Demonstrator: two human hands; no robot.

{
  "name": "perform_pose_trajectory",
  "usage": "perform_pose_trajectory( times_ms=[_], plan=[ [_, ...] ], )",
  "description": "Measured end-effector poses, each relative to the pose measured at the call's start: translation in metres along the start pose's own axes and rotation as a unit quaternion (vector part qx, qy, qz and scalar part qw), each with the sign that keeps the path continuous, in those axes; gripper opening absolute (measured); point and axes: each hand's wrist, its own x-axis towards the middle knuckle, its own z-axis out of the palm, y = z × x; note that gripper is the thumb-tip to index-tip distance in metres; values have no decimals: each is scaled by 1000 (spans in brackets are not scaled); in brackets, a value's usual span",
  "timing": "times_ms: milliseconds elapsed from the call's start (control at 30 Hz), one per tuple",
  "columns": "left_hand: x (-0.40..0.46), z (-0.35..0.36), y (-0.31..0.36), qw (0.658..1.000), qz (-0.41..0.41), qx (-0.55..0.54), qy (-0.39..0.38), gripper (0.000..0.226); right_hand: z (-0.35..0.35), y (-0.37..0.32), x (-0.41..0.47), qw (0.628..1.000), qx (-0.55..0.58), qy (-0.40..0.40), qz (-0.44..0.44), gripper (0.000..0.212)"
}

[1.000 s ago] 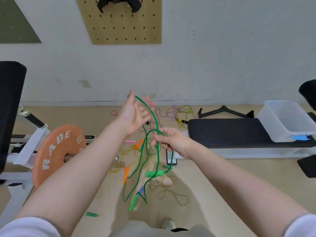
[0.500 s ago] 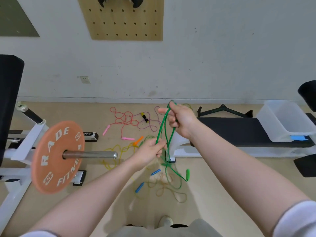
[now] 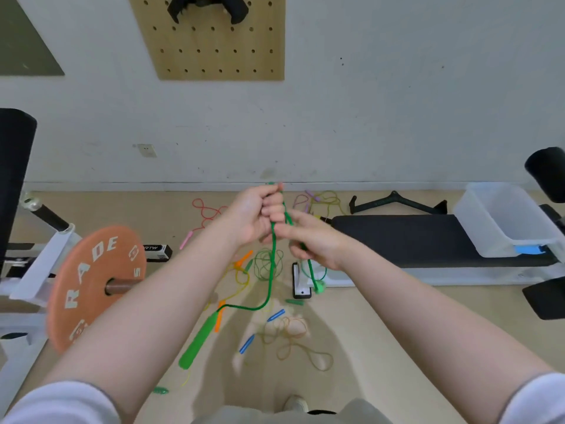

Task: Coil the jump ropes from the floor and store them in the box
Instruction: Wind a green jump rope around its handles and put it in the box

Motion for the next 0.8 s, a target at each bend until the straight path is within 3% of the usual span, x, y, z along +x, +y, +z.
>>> perform_pose_trajectory(
  times_ms=[67,133,267,500,600,700,800],
  plan=[
    [4,8,14,999,33,-43,10,25,5,8,-3,998,-10,-54,18,16],
    [9,9,23,996,65,-48,39,23,8,12,-4,999,-10,-44,18,8],
    [13,-7,0,980,63,154,110,25,2,6,-1,997,49,64,-22,15],
    [-7,-32,-80,951,-36,307,30,41,-16,-5,6,966,226,129,-11,14],
    [-16,-27,-91,933,2,358,-15,37,-24,-12,4,950,278,143,-5,16],
    [-15,-23,-89,889,76,452,-14,25,-26,-22,1,927,352,132,-9,18],
    [-9,-29,-94,867,70,494,-7,27,-36,-31,-1,863,491,111,-36,21]
  ],
)
